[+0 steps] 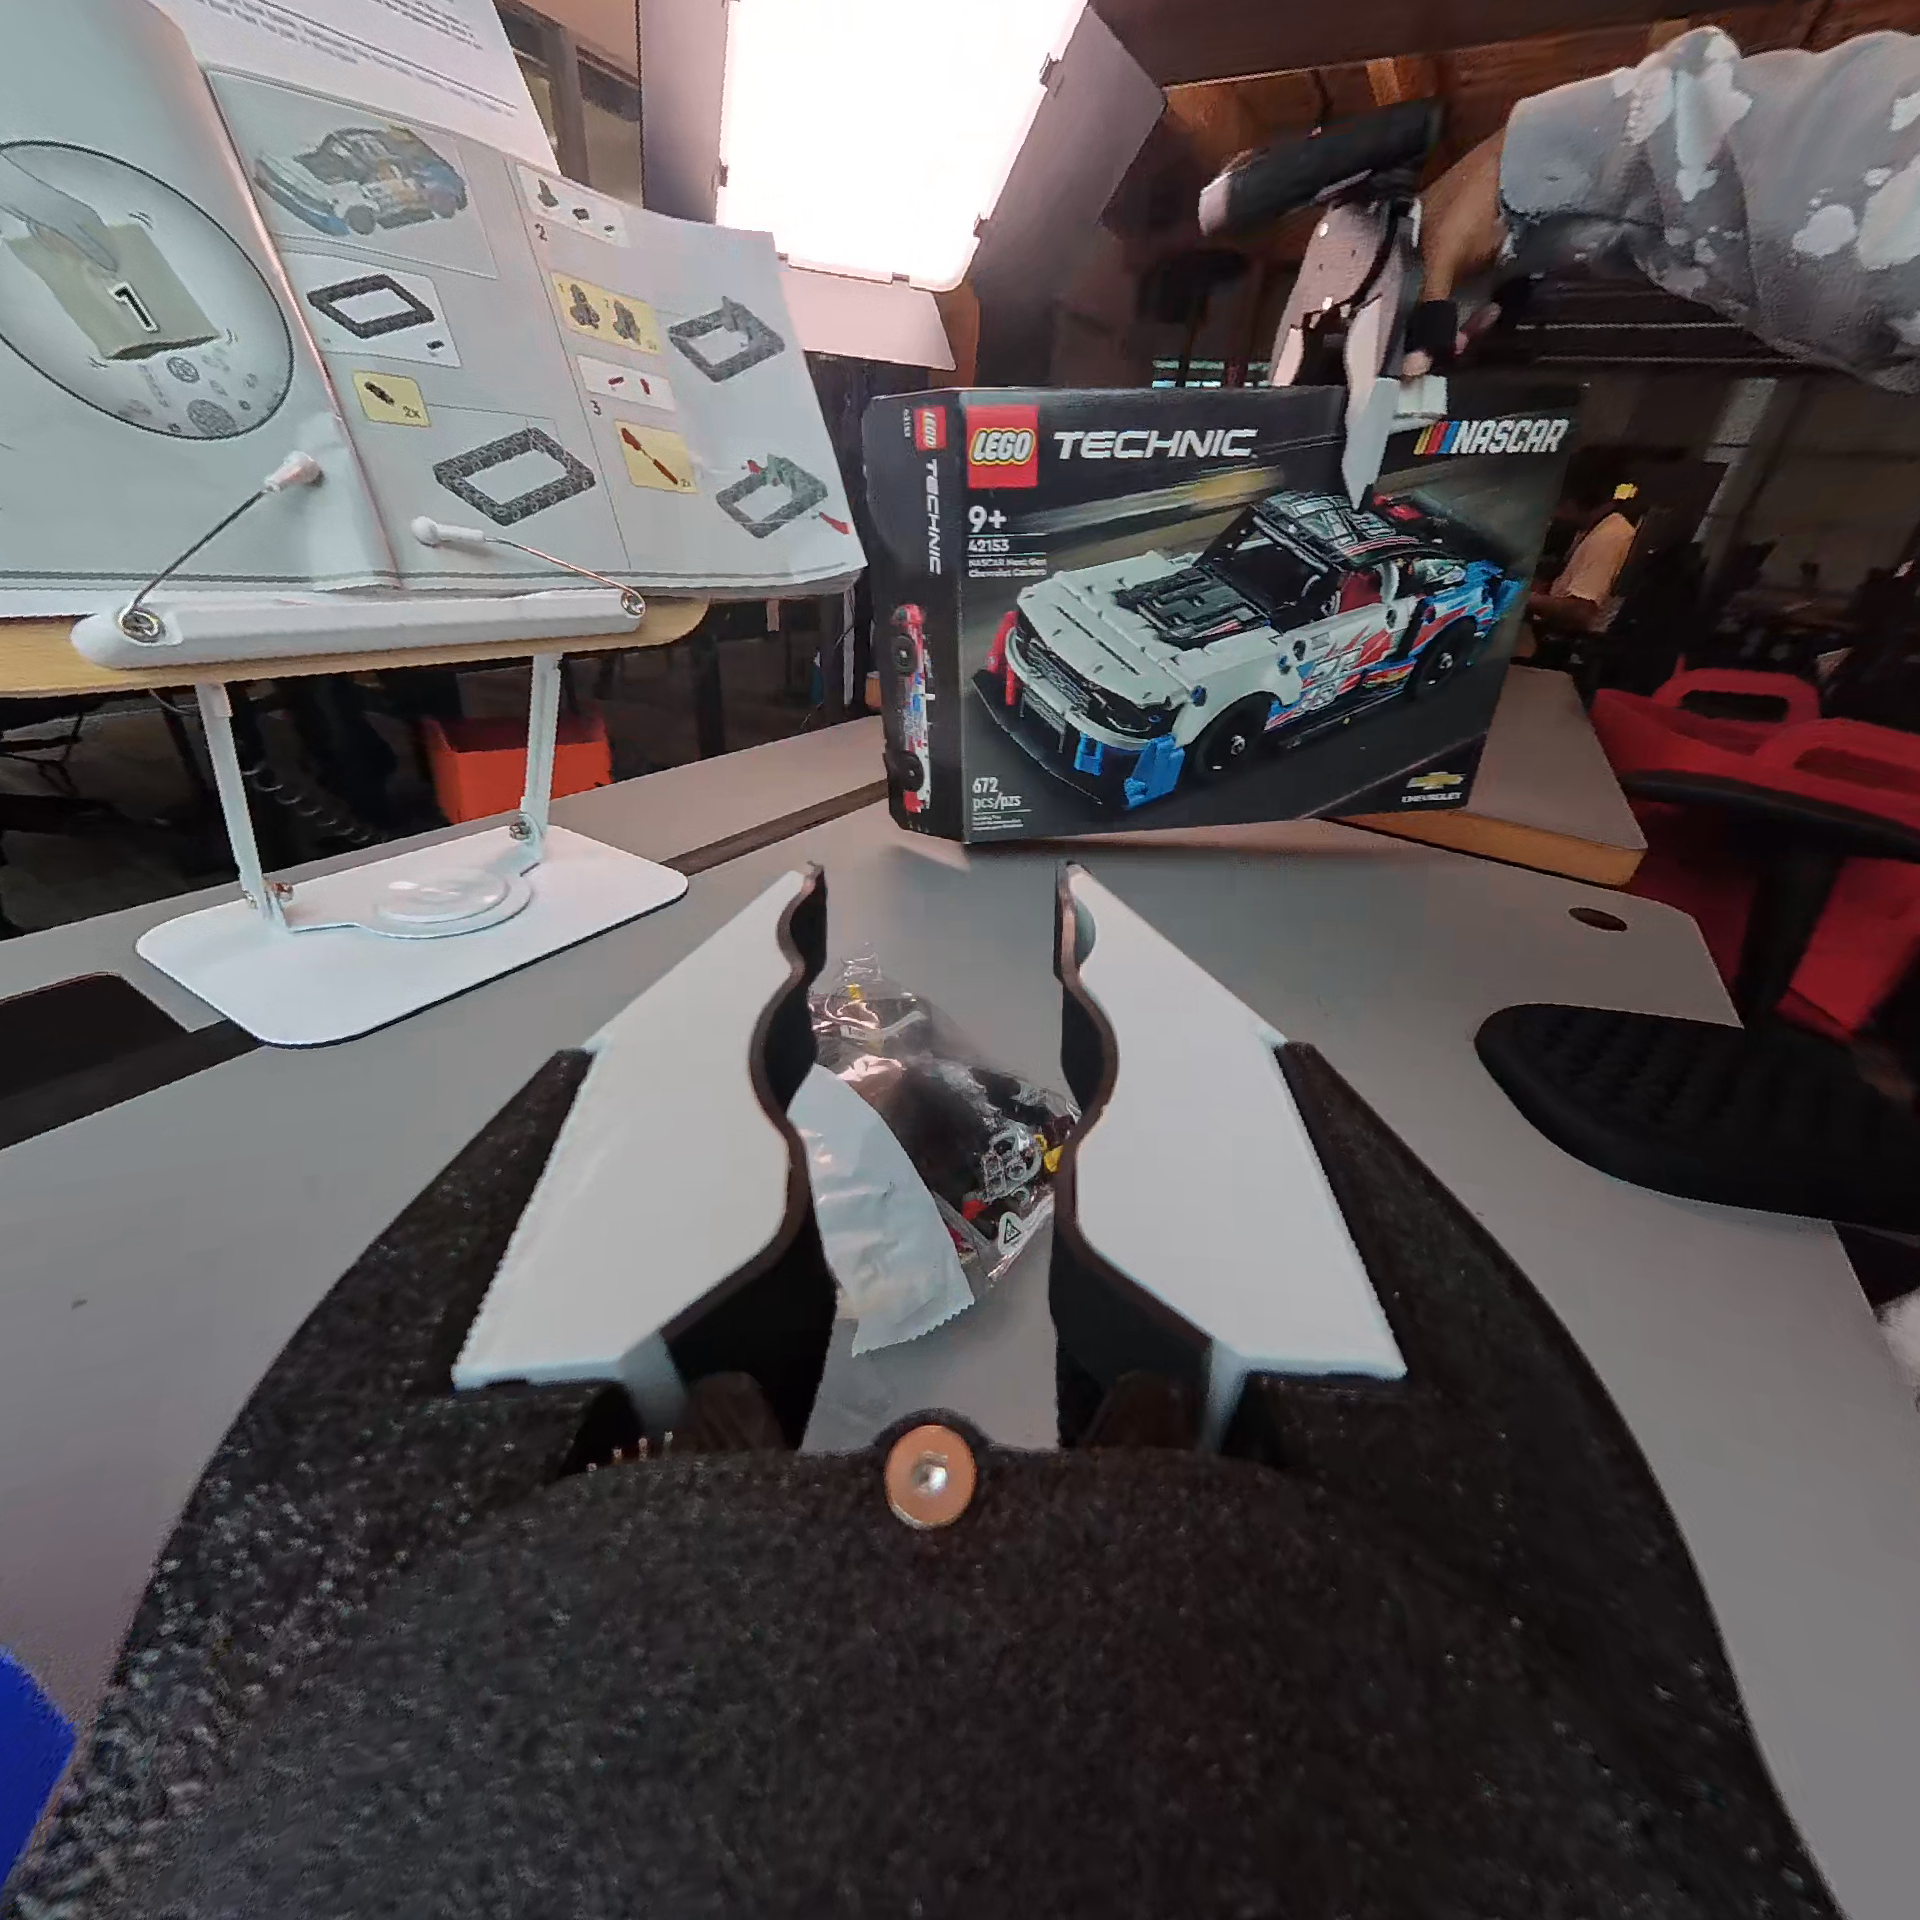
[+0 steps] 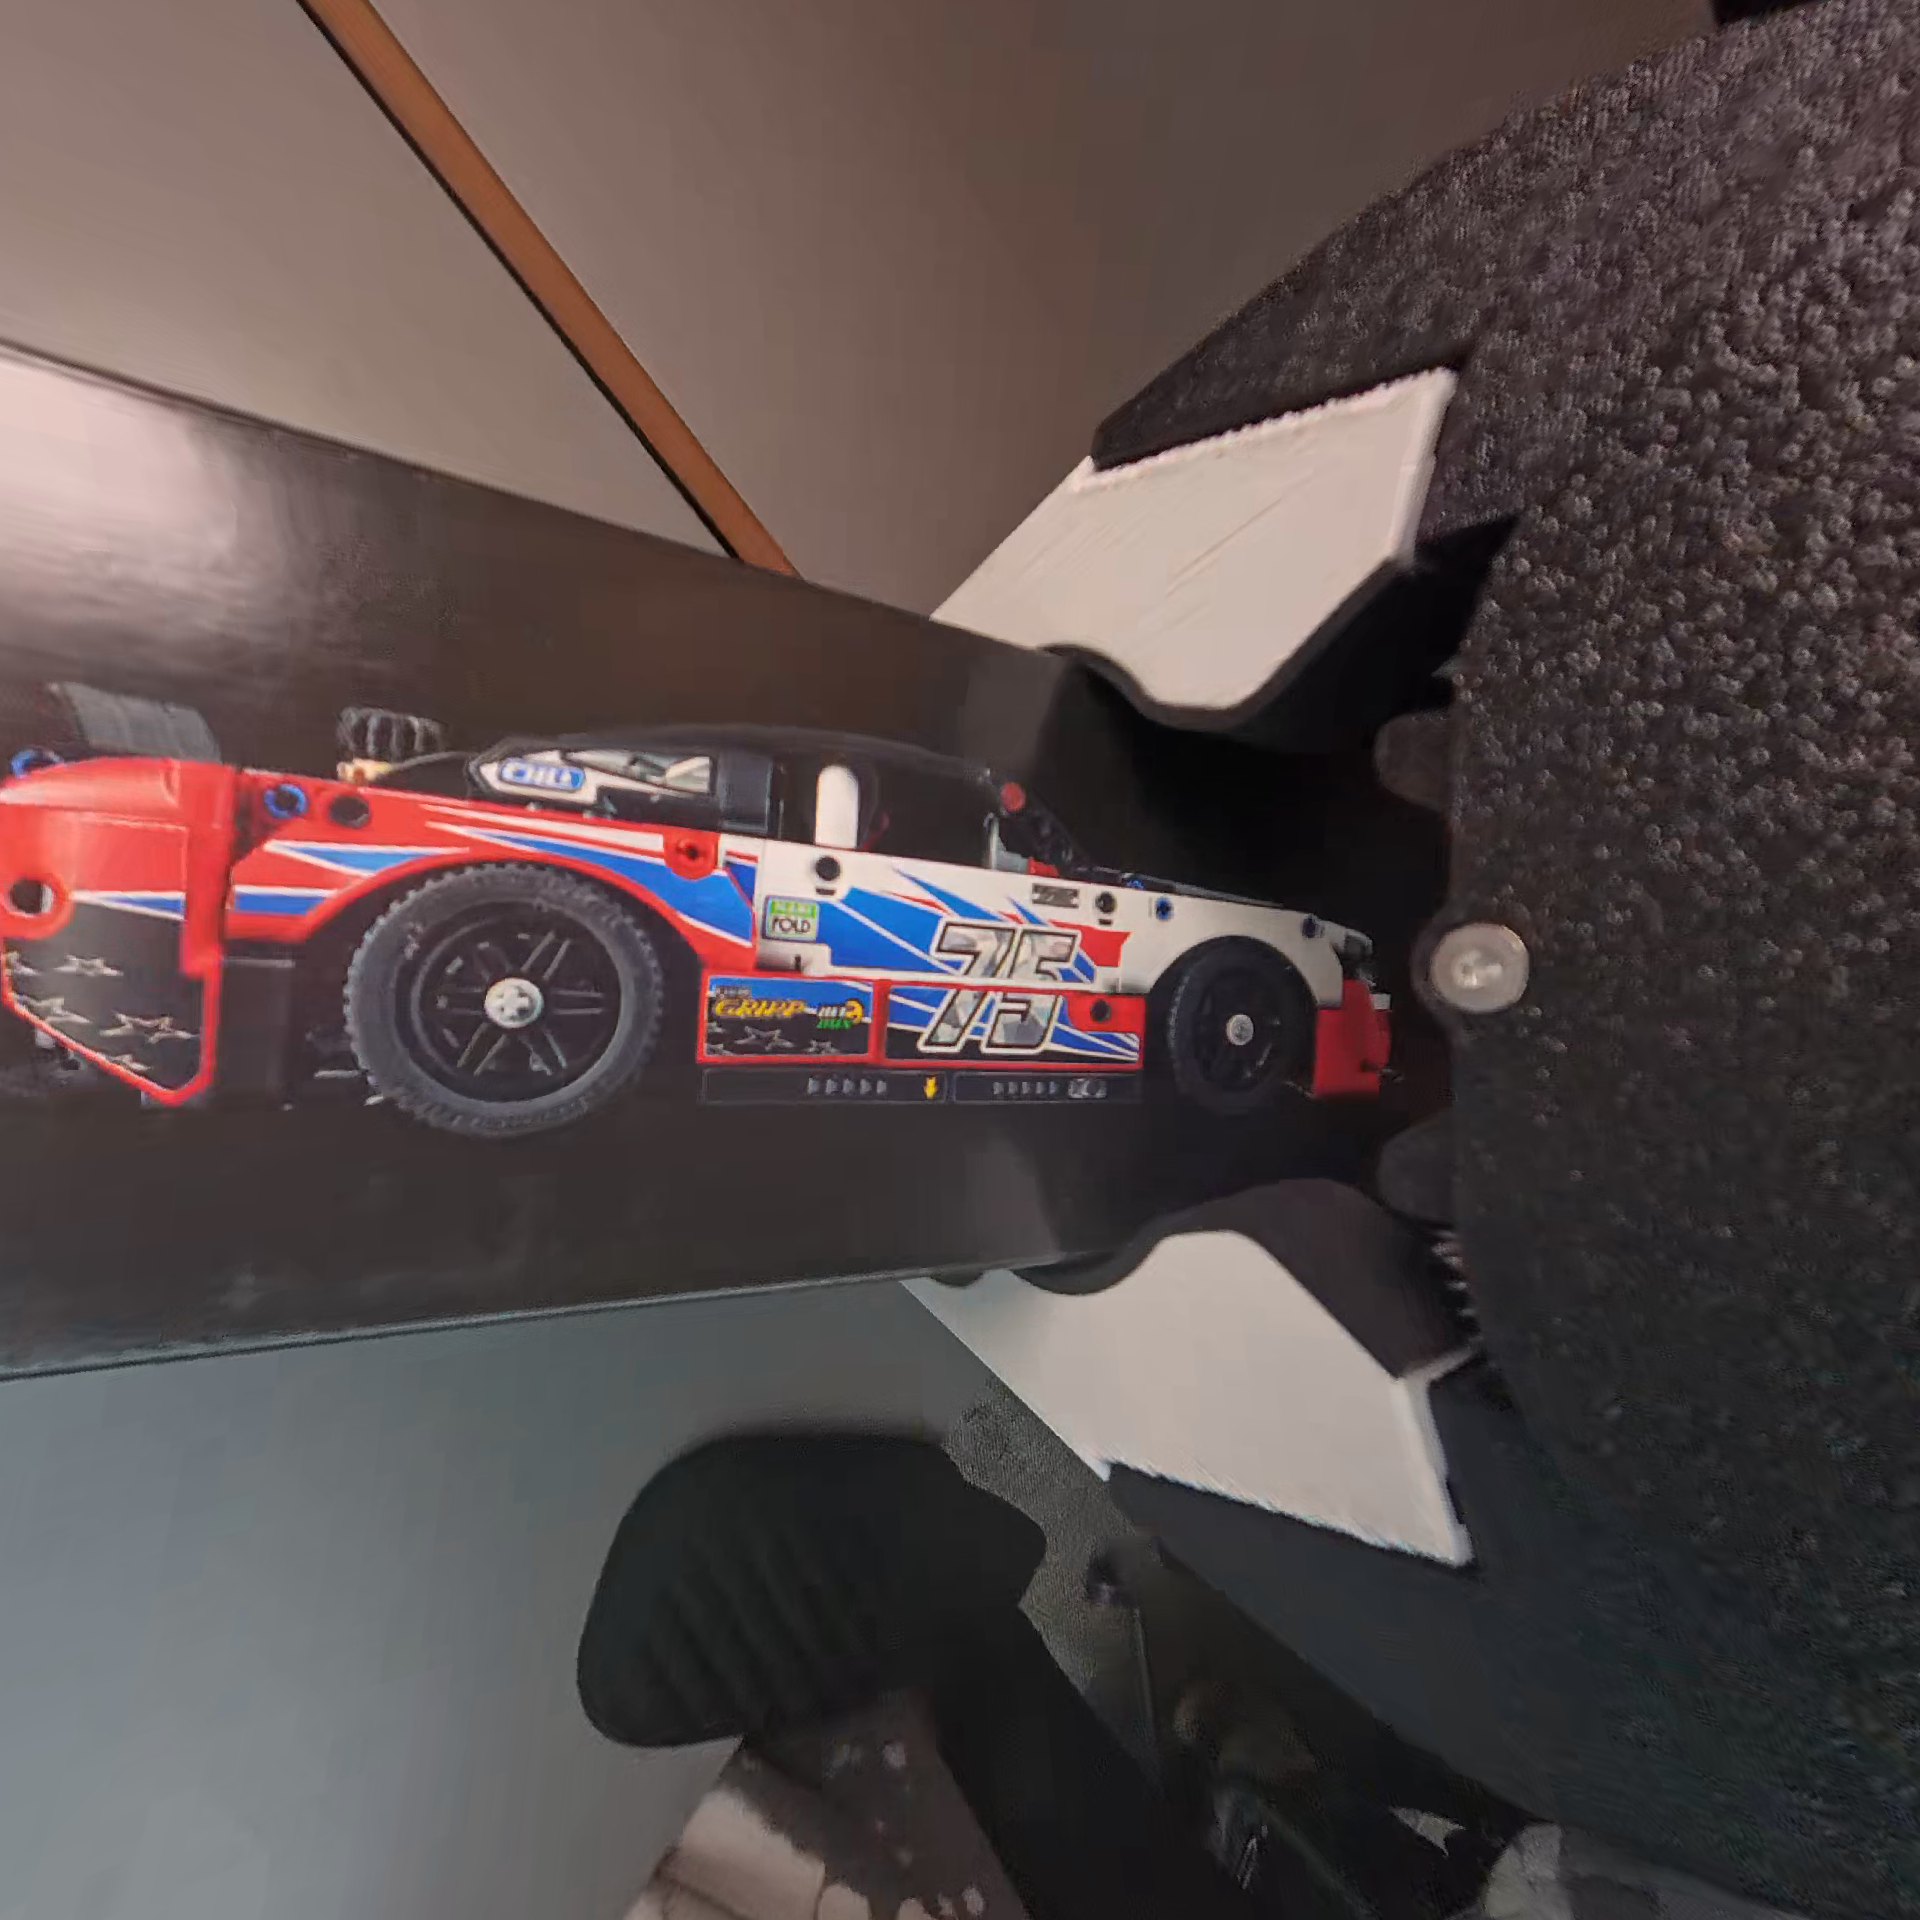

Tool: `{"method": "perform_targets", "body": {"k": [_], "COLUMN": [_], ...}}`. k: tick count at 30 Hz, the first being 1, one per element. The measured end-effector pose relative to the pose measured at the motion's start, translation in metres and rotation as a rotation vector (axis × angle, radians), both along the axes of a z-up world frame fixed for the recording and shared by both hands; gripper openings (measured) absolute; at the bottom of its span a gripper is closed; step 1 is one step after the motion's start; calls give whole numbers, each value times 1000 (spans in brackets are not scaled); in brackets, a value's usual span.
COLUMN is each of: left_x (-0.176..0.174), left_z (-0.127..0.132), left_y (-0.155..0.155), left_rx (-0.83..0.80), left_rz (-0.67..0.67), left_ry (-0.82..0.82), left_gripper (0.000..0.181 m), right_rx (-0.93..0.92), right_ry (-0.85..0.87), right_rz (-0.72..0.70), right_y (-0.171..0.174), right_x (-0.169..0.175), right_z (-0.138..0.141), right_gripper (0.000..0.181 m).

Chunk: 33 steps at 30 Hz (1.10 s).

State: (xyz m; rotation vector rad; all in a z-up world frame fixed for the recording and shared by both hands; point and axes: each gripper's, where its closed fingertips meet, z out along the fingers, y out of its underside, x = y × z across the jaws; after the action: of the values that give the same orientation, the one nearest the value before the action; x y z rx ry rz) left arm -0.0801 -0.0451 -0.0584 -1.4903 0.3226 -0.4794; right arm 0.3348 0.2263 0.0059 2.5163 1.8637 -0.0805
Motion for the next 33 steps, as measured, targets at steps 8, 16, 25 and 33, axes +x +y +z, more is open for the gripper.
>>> {"method": "perform_targets", "body": {"k": [8, 16, 25, 33], "left_x": [41, 9, -70, -72], "left_z": [-3, -11, -8, 35], "left_y": [7, 54, 112, 139], "left_rx": [-35, -167, -228, -56], "left_rz": [-127, -82, 13, -56], "left_ry": [80, 143, -227, -349], "left_gripper": [67, 75, 108, 138], "right_rx": [61, 221, 109, -113], "right_ry": [184, 254, 354, 915], "right_rz": [293, 488, 646, 717], "right_y": [-123, -98, -46, -54], "right_x": [-21, -127, -270, -332], "right_z": [7, 56, 55, 73], "right_gripper": [105, 105, 102, 101]}}
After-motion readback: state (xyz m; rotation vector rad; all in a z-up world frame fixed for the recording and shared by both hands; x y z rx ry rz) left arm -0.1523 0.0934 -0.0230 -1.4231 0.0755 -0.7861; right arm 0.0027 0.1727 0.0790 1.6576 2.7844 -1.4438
